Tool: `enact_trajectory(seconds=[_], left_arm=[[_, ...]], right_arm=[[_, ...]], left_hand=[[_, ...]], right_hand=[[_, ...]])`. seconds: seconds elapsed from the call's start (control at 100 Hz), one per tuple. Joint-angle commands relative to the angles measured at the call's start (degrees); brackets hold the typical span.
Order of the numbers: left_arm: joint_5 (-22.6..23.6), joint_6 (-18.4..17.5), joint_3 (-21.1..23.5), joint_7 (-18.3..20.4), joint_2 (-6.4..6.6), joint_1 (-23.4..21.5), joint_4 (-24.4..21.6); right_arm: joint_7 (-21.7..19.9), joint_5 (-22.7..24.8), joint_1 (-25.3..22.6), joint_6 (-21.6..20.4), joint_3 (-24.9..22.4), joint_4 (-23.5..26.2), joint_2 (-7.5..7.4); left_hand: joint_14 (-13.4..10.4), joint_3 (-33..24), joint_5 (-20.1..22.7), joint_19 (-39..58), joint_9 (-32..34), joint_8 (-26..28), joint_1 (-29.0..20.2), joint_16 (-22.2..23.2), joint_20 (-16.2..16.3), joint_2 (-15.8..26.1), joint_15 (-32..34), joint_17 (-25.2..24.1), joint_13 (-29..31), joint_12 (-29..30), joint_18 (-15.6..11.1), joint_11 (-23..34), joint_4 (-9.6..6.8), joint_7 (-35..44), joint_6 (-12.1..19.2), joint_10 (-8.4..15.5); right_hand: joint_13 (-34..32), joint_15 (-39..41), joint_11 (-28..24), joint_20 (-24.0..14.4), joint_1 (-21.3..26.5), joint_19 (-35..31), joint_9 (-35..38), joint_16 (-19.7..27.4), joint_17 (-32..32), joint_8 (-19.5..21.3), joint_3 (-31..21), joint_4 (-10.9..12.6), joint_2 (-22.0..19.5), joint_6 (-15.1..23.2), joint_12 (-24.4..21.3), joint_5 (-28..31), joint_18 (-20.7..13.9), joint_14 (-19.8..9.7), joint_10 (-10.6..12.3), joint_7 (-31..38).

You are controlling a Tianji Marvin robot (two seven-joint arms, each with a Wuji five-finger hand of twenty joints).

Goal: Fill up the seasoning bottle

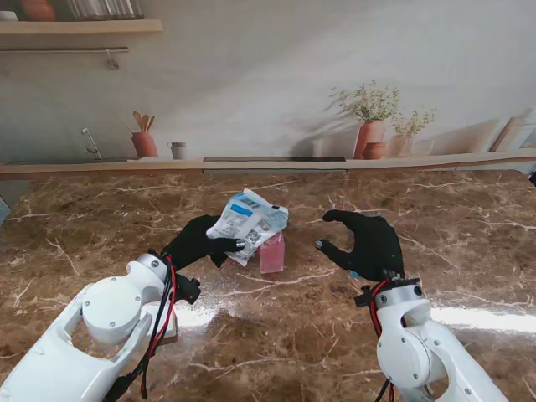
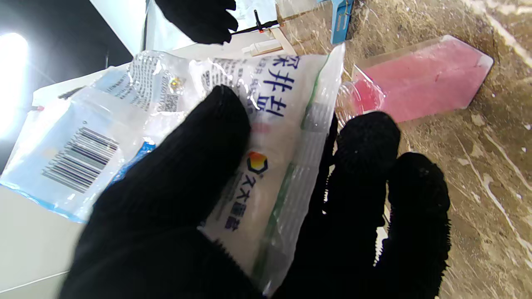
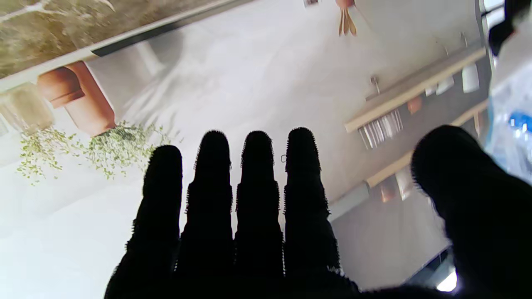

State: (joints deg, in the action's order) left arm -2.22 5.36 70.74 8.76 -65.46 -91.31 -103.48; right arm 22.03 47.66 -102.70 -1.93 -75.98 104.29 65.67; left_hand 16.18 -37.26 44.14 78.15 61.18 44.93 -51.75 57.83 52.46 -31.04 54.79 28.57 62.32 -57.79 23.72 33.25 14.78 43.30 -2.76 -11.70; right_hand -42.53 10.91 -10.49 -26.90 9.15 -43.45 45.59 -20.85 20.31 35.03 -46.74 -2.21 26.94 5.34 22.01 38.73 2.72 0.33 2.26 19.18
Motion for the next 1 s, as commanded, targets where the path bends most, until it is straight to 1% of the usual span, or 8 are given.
enact_trajectory(seconds=[0.0, 0.13, 0.22, 0.26, 0.5, 0.67, 0.78, 0.99], left_arm=[[0.82, 0.60, 0.53, 0.54, 0.50, 0.99, -0.27], [2.36, 2.37, 1.07, 1.76, 0.84, 2.25, -0.36], [4.13, 3.41, 1.41, 3.08, 1.26, 3.24, -0.45], [4.79, 3.92, 1.57, 3.68, 1.44, 3.61, -0.56], [9.14, 6.55, 1.82, 8.00, 2.72, 6.09, -1.06], [12.32, 7.87, 1.40, 10.34, 3.43, 8.28, -0.55], [14.72, 8.18, 0.99, 11.49, 3.80, 10.03, 0.72], [18.78, 8.81, -0.33, 13.29, 4.37, 13.24, 3.02]], right_arm=[[-2.57, -0.30, -0.13, 0.50, 0.26, -1.74, -0.58], [-3.78, 1.11, 1.17, 0.98, 1.55, -4.30, -1.08], [-3.40, 1.78, 2.16, 1.65, 2.74, -6.15, -1.17], [-3.33, 1.84, 2.45, 1.87, 3.17, -6.80, -1.19], [-0.58, 2.28, 3.09, 4.49, 4.83, -9.54, -0.86], [1.73, 0.81, 3.27, 5.31, 5.57, -10.62, -0.24], [2.53, 0.17, 3.45, 5.31, 5.87, -11.30, -0.02], [2.64, -0.19, 3.48, 5.17, 5.83, -11.57, 0.04]], left_hand=[[1.41, -10.63, 5.35, 4.60, 4.15, 7.42, -4.89, 0.28, 2.19, 9.75, 3.32, 0.79, 1.89, -2.75, 0.97, 7.29, -3.82, 16.15, 10.77, 7.50], [1.49, -10.69, 5.35, 5.17, 4.17, 7.51, -4.84, 0.39, 2.75, 9.71, 3.62, 0.86, 1.93, -2.78, 0.99, 7.42, -3.75, 16.25, 11.01, 7.52], [1.43, -10.70, 5.36, 5.38, 4.18, 7.59, -4.69, 0.47, 3.02, 9.68, 3.81, 0.87, 1.92, -2.78, 0.84, 7.52, -3.69, 16.36, 11.26, 7.64], [1.45, -10.77, 5.40, 5.41, 4.20, 7.59, -4.68, 0.49, 3.09, 9.65, 3.86, 0.86, 1.91, -2.78, 0.79, 7.55, -3.67, 16.39, 11.28, 7.63], [1.27, -11.46, 5.54, 5.39, 4.51, 7.39, -4.26, 0.45, 3.34, 9.24, 4.10, 1.06, 2.12, -2.69, 0.77, 7.77, -3.48, 16.47, 11.38, 7.74], [1.11, -11.80, 5.46, 5.29, 4.53, 7.25, -3.98, 0.32, 3.40, 9.23, 4.05, 1.18, 2.18, -2.62, 0.60, 7.88, -3.24, 16.66, 11.62, 7.91], [0.92, -11.90, 5.46, 5.28, 4.54, 7.15, -3.88, 0.27, 3.42, 9.27, 4.05, 1.19, 2.24, -2.58, 0.58, 7.93, -3.14, 16.71, 11.67, 7.93], [0.82, -12.07, 5.52, 5.22, 4.64, 7.03, -3.93, 0.23, 3.41, 9.06, 4.15, 1.42, 2.54, -2.56, 0.61, 8.15, -3.05, 16.92, 11.61, 7.89]], right_hand=[[4.02, -2.66, 2.40, 4.13, -2.69, 5.16, -3.44, 3.63, -2.71, -1.56, 1.27, 2.11, -1.38, -1.27, -3.15, -2.89, -3.78, -2.37, 0.27, -2.02], [9.54, -5.39, 4.84, 8.27, -4.15, 10.67, -8.51, 7.39, -5.72, -4.12, 1.99, 2.65, -1.13, -2.23, -6.90, -6.22, -6.80, -4.46, 0.77, -5.25], [11.34, -5.91, 5.60, 9.00, -4.70, 11.81, -10.78, 8.05, -6.98, -5.00, 2.14, 2.80, -0.90, -2.73, -7.78, -8.48, -7.62, -5.00, 0.84, -6.66], [12.21, -5.79, 5.56, 9.69, -5.04, 12.77, -11.83, 8.54, -7.23, -6.06, 1.92, 3.16, -0.85, -3.14, -8.63, -9.23, -7.99, -5.30, 0.90, -7.81], [13.47, -5.91, 5.62, 10.13, -4.95, 13.56, -13.46, 8.99, -8.00, -6.84, 1.96, 3.26, -0.63, -3.67, -9.44, -10.33, -8.14, -5.26, 0.52, -8.45], [13.26, -5.63, 5.11, 10.07, -4.32, 13.47, -13.17, 9.04, -7.85, -6.90, 1.87, 3.31, -0.56, -3.52, -9.58, -10.01, -7.70, -5.08, 0.28, -8.03], [13.13, -5.52, 4.96, 9.99, -3.97, 13.35, -13.04, 9.06, -7.73, -6.90, 1.87, 3.30, -0.59, -3.51, -9.63, -9.84, -7.57, -4.91, 0.26, -7.78], [13.05, -5.48, 4.85, 9.92, -3.66, 13.27, -12.91, 9.12, -7.68, -6.97, 2.06, 3.17, -0.42, -3.78, -9.73, -9.77, -7.55, -4.92, 0.32, -7.51]])
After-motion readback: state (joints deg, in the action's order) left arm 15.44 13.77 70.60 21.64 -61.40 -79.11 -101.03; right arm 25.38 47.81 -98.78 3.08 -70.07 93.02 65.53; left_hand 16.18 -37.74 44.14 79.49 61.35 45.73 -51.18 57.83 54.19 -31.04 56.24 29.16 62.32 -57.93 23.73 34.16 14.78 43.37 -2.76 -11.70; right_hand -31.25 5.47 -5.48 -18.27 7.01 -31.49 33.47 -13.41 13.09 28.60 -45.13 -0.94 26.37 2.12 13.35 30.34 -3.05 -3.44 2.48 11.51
